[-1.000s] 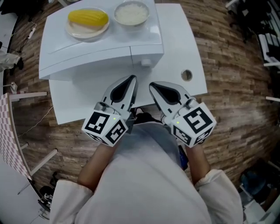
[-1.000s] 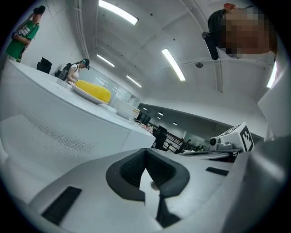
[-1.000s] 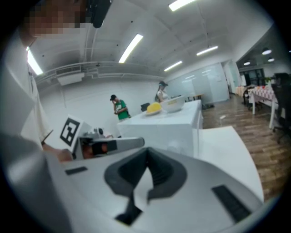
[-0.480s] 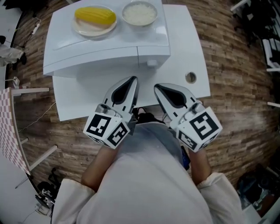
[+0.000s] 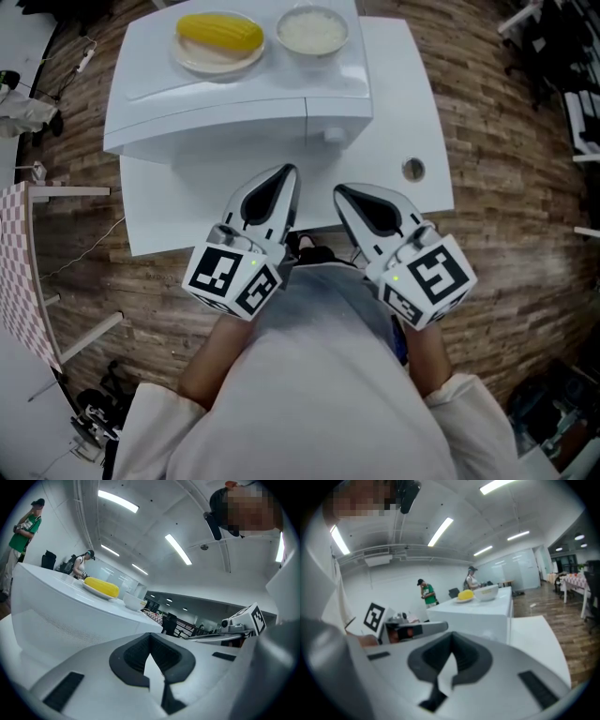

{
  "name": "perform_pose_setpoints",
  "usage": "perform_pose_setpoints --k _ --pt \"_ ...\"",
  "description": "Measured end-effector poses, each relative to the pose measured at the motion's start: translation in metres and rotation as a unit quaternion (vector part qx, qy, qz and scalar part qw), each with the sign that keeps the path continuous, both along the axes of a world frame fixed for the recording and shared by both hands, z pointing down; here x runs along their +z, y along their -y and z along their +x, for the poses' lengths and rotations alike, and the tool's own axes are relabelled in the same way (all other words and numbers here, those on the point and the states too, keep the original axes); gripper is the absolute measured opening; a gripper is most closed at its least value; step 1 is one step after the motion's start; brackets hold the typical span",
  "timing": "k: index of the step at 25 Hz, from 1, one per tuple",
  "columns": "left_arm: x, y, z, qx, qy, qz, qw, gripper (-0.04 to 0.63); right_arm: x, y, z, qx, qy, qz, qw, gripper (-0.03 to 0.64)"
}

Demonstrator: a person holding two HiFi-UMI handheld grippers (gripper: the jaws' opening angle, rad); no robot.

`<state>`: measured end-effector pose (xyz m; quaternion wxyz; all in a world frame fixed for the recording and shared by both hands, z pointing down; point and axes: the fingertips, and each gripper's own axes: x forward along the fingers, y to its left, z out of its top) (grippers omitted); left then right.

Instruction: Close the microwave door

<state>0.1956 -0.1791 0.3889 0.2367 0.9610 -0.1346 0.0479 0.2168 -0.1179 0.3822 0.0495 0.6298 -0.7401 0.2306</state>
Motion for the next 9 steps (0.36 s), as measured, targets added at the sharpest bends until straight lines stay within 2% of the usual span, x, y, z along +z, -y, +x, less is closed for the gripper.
perform_pose_setpoints --k 9 --pt "0.0 -0.004 -0.009 0.004 0.001 0.011 0.9999 0.02 0.0 -0.003 -0.011 -0.018 -0.025 -0.007 1.0 0.021"
